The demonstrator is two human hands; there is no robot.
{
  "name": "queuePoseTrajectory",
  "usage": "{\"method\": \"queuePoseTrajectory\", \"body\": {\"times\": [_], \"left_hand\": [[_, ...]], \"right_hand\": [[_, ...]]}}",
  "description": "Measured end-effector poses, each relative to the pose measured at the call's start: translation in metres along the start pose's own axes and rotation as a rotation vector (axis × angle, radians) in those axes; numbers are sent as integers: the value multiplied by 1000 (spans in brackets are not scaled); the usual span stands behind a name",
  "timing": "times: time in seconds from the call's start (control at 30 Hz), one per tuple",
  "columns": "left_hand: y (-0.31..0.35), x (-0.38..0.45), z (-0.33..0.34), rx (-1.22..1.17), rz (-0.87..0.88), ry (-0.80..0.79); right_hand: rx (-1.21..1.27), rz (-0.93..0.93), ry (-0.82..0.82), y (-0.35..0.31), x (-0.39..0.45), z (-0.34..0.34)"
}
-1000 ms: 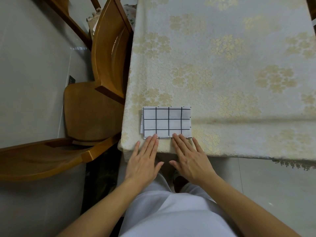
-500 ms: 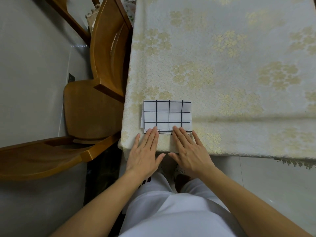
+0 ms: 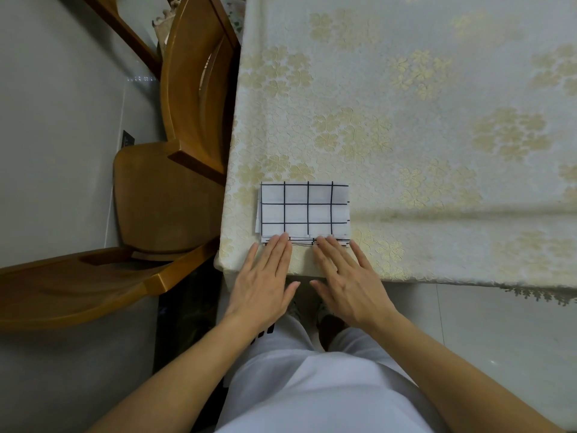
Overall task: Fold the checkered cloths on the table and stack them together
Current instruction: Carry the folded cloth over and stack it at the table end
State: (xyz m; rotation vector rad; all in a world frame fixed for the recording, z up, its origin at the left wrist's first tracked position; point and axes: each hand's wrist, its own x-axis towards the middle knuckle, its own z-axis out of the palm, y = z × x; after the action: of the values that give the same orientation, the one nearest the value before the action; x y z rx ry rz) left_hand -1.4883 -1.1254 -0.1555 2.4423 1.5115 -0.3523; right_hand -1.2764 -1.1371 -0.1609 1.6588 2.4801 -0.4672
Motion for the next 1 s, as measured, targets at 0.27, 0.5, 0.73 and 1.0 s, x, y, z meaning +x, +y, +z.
{"method": "queuePoseTrajectory", "body": {"times": [0.27, 0.5, 0.73, 1.0], "left_hand": [[-8, 20, -1, -2, -79, -34], [-8, 14, 3, -24, -80, -40], [-12, 36, -21, -32, -39, 94], [-34, 88, -32, 66, -93, 46]], "right_hand": [[-14, 146, -87, 14, 15, 0], [11, 152, -101, 7, 5, 1], [-14, 172, 34, 10, 23, -16], [-42, 178, -29, 31, 68, -30]]}}
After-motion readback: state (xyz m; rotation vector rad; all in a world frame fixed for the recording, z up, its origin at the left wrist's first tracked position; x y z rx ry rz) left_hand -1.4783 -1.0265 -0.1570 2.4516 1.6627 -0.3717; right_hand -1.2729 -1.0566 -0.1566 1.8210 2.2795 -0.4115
